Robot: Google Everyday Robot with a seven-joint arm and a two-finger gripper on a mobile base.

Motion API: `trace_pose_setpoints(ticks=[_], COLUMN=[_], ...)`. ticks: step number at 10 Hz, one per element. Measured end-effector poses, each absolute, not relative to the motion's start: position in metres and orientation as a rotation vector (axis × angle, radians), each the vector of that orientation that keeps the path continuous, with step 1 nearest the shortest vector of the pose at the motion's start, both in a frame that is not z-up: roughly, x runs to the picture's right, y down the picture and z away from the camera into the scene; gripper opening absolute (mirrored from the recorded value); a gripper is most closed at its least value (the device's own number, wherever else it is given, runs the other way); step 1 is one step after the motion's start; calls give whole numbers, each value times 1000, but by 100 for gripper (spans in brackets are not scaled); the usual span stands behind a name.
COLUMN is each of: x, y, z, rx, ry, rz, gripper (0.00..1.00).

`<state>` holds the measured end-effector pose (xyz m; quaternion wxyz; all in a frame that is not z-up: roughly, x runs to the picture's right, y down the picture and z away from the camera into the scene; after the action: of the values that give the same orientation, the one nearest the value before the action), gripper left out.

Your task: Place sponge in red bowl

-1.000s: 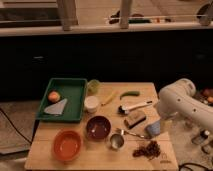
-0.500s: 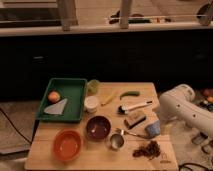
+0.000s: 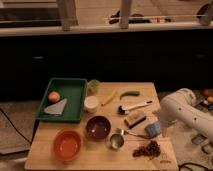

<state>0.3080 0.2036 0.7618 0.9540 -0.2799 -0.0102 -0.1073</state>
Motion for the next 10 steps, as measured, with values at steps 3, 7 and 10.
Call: trace_pose_setpoints(ticks=[3,7,10], x=[314,319,326], y=[217,223,229], z=[771,778,784], rx=[-580,-593,-611], ry=[-41,-50,-70], rz=[-255,-310,-381], gripper=[80,80,80])
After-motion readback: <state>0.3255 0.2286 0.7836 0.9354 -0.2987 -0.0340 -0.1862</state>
